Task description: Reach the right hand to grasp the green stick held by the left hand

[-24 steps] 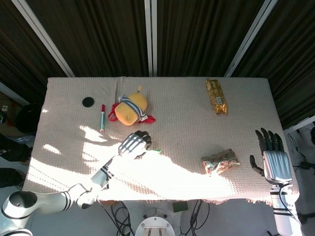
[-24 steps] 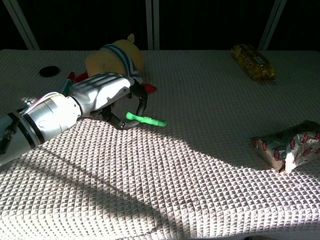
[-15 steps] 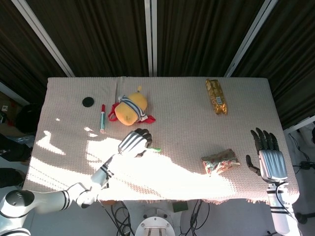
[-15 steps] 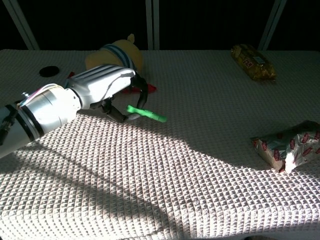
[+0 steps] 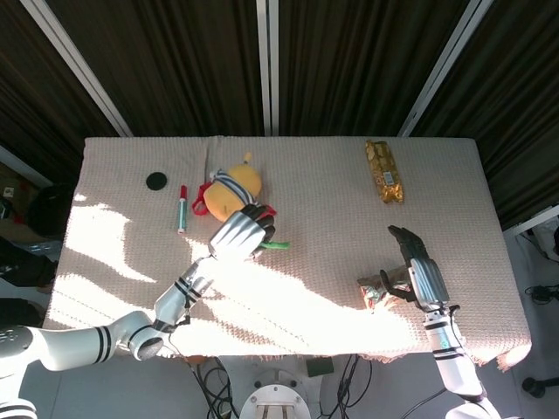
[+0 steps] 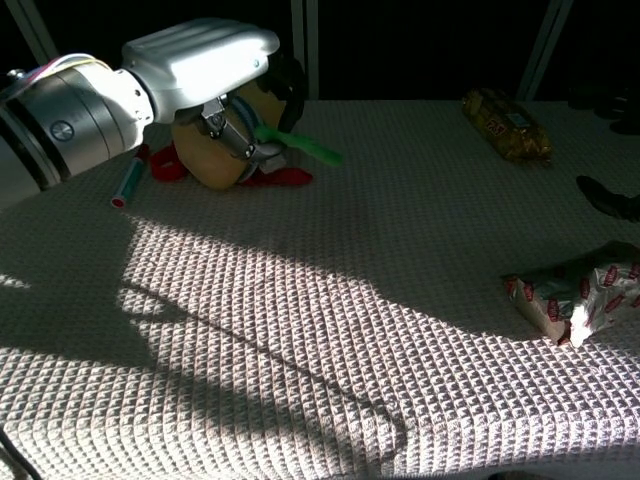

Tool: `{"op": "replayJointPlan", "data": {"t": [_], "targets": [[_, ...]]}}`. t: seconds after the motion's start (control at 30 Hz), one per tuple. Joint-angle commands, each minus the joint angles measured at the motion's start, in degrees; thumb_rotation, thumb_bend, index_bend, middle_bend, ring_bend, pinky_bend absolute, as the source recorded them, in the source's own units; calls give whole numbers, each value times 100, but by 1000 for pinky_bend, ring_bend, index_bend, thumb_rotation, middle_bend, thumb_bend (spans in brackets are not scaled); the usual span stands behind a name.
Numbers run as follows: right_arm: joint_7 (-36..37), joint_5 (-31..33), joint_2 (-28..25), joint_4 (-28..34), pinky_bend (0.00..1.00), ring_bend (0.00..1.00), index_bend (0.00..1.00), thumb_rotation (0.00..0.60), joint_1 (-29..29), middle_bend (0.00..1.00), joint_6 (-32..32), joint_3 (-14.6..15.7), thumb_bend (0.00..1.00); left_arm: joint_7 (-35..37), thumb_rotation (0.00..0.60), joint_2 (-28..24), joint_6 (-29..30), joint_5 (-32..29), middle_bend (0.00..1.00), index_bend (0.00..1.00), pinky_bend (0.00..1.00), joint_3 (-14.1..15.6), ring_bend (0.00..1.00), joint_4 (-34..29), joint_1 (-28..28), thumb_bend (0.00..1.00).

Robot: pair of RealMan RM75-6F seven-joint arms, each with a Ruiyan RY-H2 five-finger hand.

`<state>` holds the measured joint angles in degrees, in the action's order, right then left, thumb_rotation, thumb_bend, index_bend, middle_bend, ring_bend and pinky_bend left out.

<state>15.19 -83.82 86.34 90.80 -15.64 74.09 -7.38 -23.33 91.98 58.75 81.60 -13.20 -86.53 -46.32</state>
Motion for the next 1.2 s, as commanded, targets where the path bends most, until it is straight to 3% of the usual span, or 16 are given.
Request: {"op": "replayJointPlan", "data": {"t": [0.03, 0.13, 0.33, 0.53, 1.2], "targets": [[2383, 277, 1057, -687, 0, 0, 146, 600, -645, 71, -910, -399, 436, -562, 600, -385, -170, -260, 399, 606, 325, -96, 262, -426, -112, 339], [3465, 412, 1319, -1041, 0, 0, 156, 600, -922, 72, -1395, -558, 415, -838, 600, -546, -186, -422, 399, 611, 325, -127, 262, -640, -142, 341], [4471, 409, 1670, -1718, 0, 0, 159, 600, -1345, 74, -2008, -626, 414, -1166, 600, -748, -187, -630, 399, 611, 326, -82, 262, -889, -178, 342], [4591, 284, 1838, -2040, 0, 0, 159, 600, -1658, 104, -2145, -672, 442, -1340, 600, -790, -173, -738, 399, 612, 326, 40, 262, -968, -207, 342], [4354, 233, 1902, -1914, 0, 0, 315, 600, -2201, 127, -2236, -690, 445, -1207, 600, -655, -97, -695, 399, 614, 324, 183, 262, -799, -386, 347]]}}
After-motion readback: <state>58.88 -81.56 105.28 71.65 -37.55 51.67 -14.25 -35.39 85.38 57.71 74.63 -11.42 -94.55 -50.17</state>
